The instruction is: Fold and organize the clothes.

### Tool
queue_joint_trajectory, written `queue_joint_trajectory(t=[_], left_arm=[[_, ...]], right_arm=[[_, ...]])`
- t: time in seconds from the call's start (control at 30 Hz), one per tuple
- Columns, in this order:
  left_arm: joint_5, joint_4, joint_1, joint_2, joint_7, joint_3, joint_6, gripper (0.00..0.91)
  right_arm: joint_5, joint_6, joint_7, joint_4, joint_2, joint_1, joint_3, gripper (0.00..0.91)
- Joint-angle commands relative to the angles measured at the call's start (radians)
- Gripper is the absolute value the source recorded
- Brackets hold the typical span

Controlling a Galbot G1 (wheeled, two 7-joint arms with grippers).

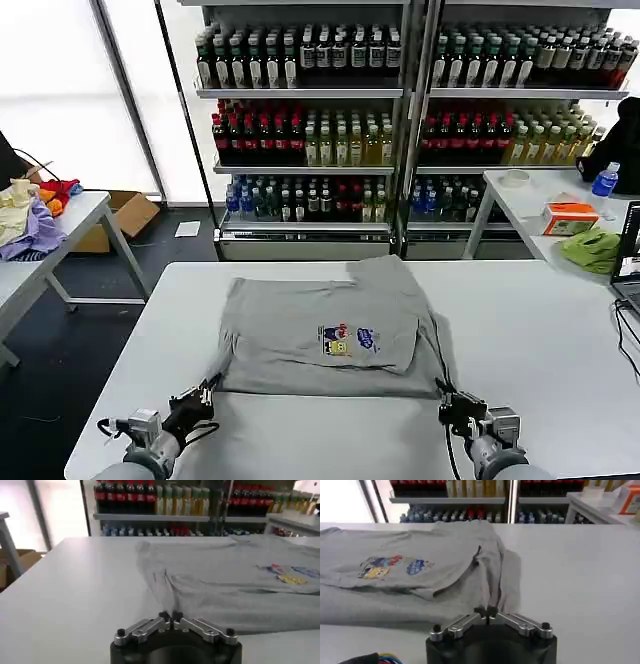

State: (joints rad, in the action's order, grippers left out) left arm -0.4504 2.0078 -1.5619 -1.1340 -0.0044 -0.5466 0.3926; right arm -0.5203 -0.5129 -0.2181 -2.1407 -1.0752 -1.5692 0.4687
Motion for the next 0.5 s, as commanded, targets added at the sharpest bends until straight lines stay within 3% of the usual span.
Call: queue_joint_trajectory(t=[0.03,0.27,0.3,0.33,0.5], left_arm=[[0.008,0.144,-0.219,-0.058,-0.017,-0.085,0.014,0.000],[0.017,0.244,-0.416,-0.080,0.028,-0.193,0.050,0.010],[0.020,0.253,-0.431,-0.079,0.040,-0.199,0.060,0.040],[0.020,0.264,-0.447,-0.079,0.053,-0.206,0.074,0.907],[0.051,0.276,-0.421,-0.088,0.065,-0.185,0.070,0.907]], right_arm=[[0.070,-0.009,0.040,-0.114,-0.022,-0.189,0.085,0.000],[0.103,-0.017,0.064,-0.209,-0.030,-0.341,0.132,0.000],[0.115,-0.017,0.072,-0.219,-0.034,-0.353,0.133,0.625],[0.123,-0.026,0.078,-0.226,-0.037,-0.357,0.140,0.907],[0.108,-0.039,0.089,-0.213,-0.046,-0.289,0.141,0.907]])
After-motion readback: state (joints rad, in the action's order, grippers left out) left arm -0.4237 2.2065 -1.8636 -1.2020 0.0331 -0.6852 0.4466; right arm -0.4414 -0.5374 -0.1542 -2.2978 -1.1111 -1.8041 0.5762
